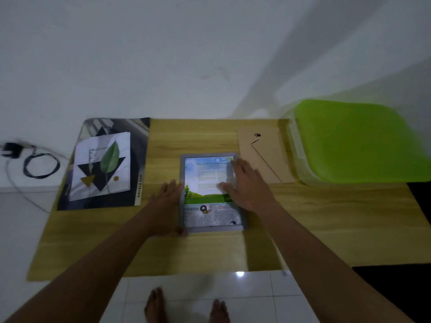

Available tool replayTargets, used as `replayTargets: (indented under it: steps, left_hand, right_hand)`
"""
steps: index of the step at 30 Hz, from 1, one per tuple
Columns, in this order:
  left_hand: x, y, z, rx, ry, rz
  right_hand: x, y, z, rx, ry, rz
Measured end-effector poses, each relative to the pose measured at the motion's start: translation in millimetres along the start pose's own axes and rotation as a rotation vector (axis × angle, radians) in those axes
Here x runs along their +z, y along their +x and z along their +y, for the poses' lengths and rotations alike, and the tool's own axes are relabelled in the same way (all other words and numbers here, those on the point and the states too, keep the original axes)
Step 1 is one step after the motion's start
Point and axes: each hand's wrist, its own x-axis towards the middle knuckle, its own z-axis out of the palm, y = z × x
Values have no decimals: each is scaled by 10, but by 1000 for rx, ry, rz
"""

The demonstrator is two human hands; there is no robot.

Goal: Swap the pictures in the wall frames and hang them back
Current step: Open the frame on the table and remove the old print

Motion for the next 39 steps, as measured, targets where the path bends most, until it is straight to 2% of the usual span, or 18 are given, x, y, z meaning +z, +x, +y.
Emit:
replayTargets:
  steps: [3,11,15,21,26,29,33,36,39]
  left_hand:
    - [-2,-2,36,-15,27,17]
    - [105,34,81,-35,42,146]
    - [115,41,68,-21,24,130]
    - [62,110,64,-58,-20,157]
    - [42,129,173,-102,-270,281]
    - [50,153,155,-122,-360,397]
    - [50,118,205,-75,-321,501]
    - [40,128,212,-145,-314,521]
    - [27,111,228,-211,-377,534]
  right_hand:
    - [155,-131,-20,-21,-70,-107]
    - [247,-175,-8,-91,-106,-133]
    - [248,-175,-24,-68,-17,-146]
    - [312,-193,-89,-82,120,-41]
    - [300,-247,-171,-53,231,-24]
    - [287,-248,-195,-81,174,-45]
    - [380,-264,-202,-11,-16,-52]
    - [445,-265,-237,-4,-112,4]
    - [443,-239,-279,6,-102,16]
